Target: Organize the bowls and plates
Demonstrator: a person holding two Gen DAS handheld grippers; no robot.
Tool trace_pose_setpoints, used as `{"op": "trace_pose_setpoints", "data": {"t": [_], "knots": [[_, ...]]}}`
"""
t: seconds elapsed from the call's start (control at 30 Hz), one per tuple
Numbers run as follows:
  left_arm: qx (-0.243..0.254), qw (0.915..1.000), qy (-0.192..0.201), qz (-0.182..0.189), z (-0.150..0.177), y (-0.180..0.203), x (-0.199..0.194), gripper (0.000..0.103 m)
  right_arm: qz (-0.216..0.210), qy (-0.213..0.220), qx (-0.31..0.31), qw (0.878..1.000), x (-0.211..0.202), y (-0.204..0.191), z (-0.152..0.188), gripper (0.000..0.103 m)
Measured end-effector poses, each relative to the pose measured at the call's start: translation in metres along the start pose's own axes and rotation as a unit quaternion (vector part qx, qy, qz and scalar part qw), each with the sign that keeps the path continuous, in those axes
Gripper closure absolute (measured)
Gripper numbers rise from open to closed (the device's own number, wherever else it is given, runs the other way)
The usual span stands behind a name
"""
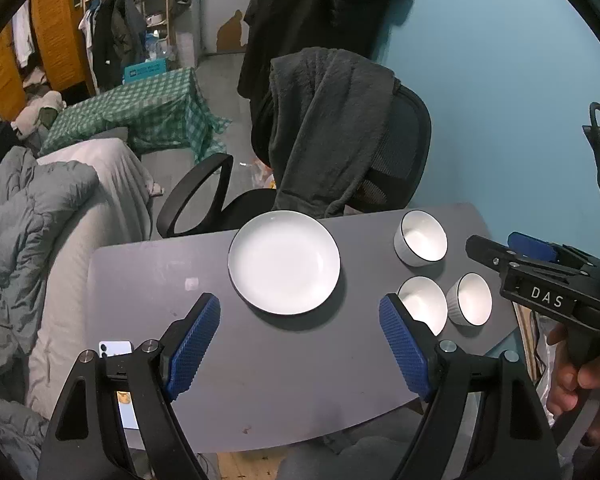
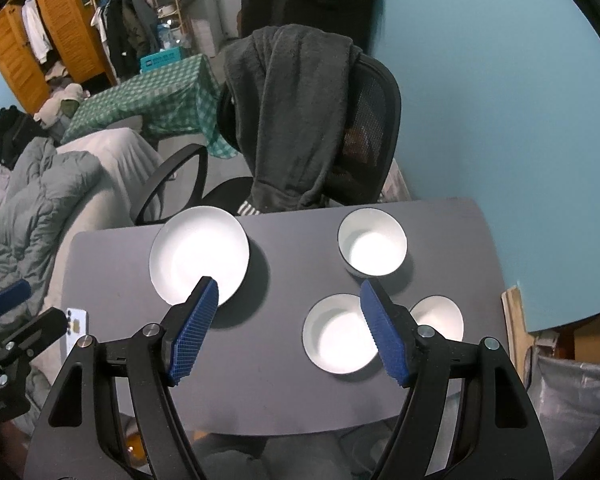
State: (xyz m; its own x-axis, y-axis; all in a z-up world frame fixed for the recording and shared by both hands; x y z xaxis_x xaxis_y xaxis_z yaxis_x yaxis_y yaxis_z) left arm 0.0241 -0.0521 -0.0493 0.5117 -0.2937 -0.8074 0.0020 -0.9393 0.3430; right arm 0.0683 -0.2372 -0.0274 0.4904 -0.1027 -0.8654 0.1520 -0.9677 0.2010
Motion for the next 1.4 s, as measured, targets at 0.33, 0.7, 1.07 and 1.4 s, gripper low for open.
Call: {"op": "trace_pose_setpoints", "data": {"t": [0.33, 0.7, 1.07, 1.4], "knots": [[0.015, 0.9999, -0.002, -0.005, 0.000, 0.001, -0.002, 0.020, 0.003, 0.005, 0.006, 1.000, -0.006, -0.001, 0.004, 0.030], [0.056, 0.9982, -0.013, 0.020, -0.005, 0.022, 0.008, 0.020, 0.027, 0.006, 0.023, 0.999, -0.015, 0.013, 0.009, 0.030], [0.086, 0.9937, -0.026, 0.067, -0.018, 0.057, 0.036, 0.020, 0.060, -0.008, 0.070, 0.996, -0.012, 0.055, 0.018, 0.030], [0.131, 0.9855, -0.060, 0.089, -0.023, 0.100, 0.071, 0.020, 0.080, -0.035, 0.116, 0.989, -0.001, 0.095, 0.034, 0.030]]}}
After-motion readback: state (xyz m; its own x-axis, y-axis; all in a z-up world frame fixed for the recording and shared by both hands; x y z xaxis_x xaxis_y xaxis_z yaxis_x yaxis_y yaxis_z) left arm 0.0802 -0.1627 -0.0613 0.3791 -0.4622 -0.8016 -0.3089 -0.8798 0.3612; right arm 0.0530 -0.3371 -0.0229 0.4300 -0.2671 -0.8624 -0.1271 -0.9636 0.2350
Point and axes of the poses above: each gripper's, at about its wrist camera, not at the fingertips, and x roughly the way its jaws point, y to its right, z to its underside, the point moved 4 cm from there along x, roughly the way its jaws point, and after that the axes turned 12 degrees about z, right-handed, at the moved point
